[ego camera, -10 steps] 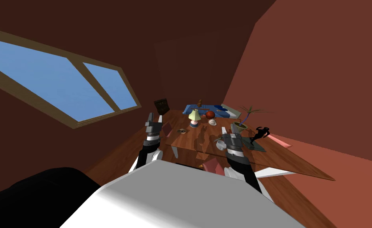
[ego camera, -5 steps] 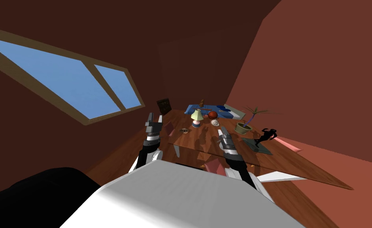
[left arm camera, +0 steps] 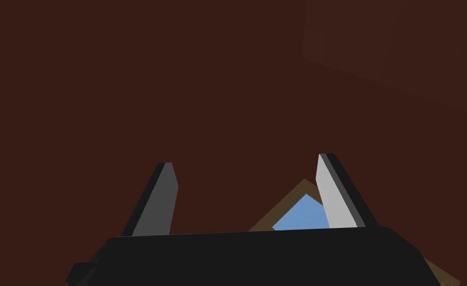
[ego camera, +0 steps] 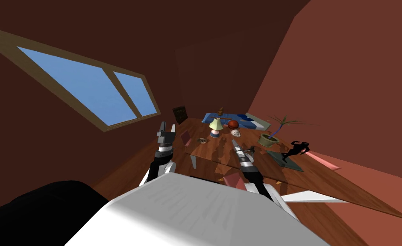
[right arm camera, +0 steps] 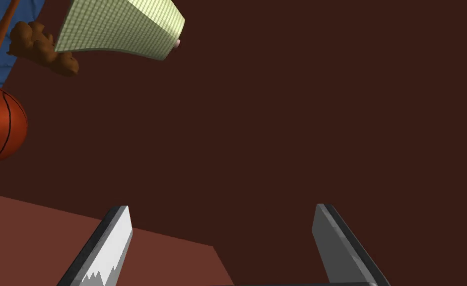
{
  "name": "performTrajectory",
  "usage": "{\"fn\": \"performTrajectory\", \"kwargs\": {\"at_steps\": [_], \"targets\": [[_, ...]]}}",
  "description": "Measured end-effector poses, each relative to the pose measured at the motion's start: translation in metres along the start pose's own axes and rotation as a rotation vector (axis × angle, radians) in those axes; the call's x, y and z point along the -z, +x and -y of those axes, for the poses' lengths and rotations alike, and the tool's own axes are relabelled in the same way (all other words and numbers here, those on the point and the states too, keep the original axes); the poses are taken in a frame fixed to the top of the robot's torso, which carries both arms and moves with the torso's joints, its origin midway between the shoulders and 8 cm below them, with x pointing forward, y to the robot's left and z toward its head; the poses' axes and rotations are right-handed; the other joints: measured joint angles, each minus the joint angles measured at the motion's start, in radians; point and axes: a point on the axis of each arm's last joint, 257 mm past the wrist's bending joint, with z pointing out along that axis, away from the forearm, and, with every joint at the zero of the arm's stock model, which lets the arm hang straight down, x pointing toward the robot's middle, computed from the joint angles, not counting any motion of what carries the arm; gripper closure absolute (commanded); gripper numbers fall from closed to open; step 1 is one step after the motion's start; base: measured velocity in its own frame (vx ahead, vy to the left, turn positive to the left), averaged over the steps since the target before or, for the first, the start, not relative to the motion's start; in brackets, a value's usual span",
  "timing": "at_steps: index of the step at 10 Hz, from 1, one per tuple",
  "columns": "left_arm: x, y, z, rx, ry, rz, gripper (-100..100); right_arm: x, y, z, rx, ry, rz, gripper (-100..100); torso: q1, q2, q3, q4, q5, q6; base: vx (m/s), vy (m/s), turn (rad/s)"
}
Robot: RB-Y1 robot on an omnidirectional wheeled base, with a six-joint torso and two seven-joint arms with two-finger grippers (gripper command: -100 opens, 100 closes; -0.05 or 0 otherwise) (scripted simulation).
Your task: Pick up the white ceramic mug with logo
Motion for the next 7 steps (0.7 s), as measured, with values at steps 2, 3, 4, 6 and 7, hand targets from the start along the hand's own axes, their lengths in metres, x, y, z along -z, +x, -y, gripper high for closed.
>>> {"fn": "performTrajectory", "kwargs": {"at_steps": [2, 3, 4, 6, 7], "targets": [[0.000, 0.000, 0.000, 0.000, 0.000, 0.000, 0, 0.005, 0.011, 0.030, 0.114, 0.050, -0.068, -100, 0.001, 0.000, 0.000, 0.000, 0.000, 0.000, -0.022, 0.035, 0.093], [0.000, 0.000, 0.000, 0.000, 0.000, 0.000, 0, 0.007, 0.016, 0.038, 0.155, 0.065, -0.090, -100, 0.001, 0.000, 0.000, 0.000, 0.000, 0.000, -0.023, 0.031, 0.097], [0.000, 0.000, 0.000, 0.000, 0.000, 0.000, 0, 0.008, 0.023, 0.053, 0.214, 0.089, -0.124, -100, 0.001, 0.000, 0.000, 0.000, 0.000, 0.000, -0.032, 0.038, 0.162], [0.000, 0.000, 0.000, 0.000, 0.000, 0.000, 0, 0.018, 0.028, 0.079, 0.332, 0.134, -0.189, -100, 0.001, 0.000, 0.000, 0.000, 0.000, 0.000, -0.021, 0.030, 0.060], [0.000, 0.000, 0.000, 0.000, 0.000, 0.000, 0, 0.019, 0.032, 0.095, 0.391, 0.151, -0.222, -100, 0.001, 0.000, 0.000, 0.000, 0.000, 0.000, -0.030, 0.035, 0.162]]}}
